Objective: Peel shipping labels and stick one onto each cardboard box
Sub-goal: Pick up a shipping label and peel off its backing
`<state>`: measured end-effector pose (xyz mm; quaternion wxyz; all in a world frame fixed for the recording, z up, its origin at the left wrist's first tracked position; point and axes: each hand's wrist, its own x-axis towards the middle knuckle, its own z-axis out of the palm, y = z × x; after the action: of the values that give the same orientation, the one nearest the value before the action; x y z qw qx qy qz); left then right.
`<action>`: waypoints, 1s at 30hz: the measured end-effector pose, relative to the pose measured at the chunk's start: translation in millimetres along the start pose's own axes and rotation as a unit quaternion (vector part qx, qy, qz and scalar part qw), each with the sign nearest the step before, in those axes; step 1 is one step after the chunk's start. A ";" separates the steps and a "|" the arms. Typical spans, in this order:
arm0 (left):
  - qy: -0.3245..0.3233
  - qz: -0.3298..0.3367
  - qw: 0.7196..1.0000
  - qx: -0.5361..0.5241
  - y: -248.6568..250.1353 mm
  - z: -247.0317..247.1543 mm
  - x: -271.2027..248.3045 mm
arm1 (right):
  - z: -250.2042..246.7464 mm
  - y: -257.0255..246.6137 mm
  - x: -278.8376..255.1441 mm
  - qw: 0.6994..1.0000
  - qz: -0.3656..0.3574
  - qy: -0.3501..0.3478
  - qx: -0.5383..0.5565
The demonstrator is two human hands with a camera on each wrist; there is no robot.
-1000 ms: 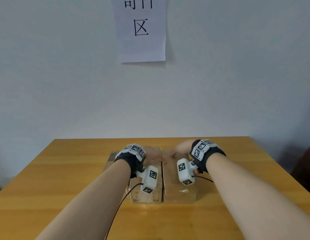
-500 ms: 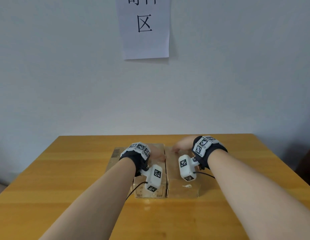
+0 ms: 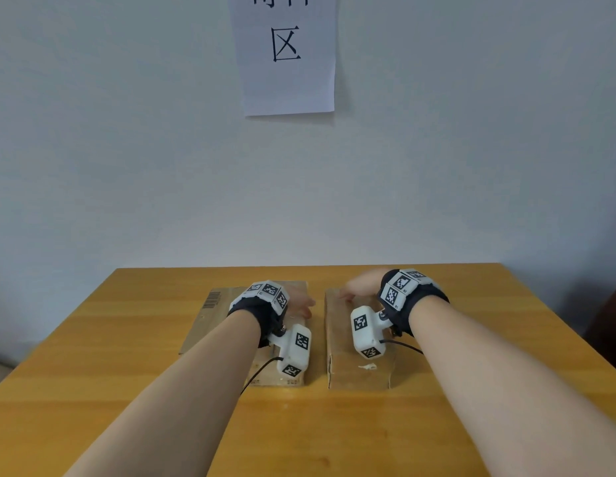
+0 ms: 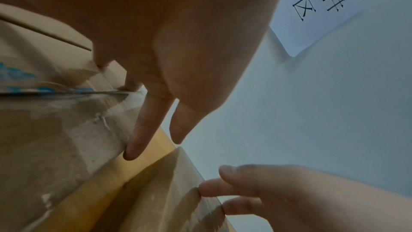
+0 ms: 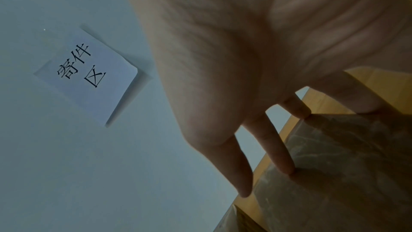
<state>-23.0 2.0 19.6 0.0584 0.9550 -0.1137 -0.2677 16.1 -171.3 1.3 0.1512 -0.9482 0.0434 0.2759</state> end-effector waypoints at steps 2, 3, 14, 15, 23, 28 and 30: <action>0.019 -0.021 1.000 0.005 -15.7 -0.3 4.3 | 1.6 -4.3 1.4 1.000 -0.001 0.001 0.003; 0.034 -0.037 0.999 0.001 -24.7 0.3 7.8 | 2.5 -6.3 1.7 1.000 -0.003 0.002 0.003; 0.070 -0.129 0.989 0.014 -107.6 -6.8 19.2 | 11.4 -31.9 -7.3 1.000 -0.019 0.009 0.009; 0.076 -0.142 0.987 -0.012 -112.4 -6.6 15.7 | 12.5 -34.3 -6.6 1.000 -0.019 0.018 0.013; 0.097 -0.158 0.977 -0.101 -122.6 -7.9 31.4 | 27.5 -48.7 8.6 0.990 -0.044 0.032 0.129; 0.125 -0.089 0.969 -0.194 -69.7 -14.3 19.4 | 23.8 -43.9 -12.1 0.987 -0.034 0.035 0.156; 0.127 -0.065 0.965 -0.218 -50.4 -14.4 25.6 | 21.7 -32.4 -14.0 0.994 0.005 0.039 0.099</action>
<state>15.2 45.1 10.4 0.2618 0.9507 0.0181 -0.1655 -1.4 -133.8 -0.1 0.2412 -0.9385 0.0813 0.2334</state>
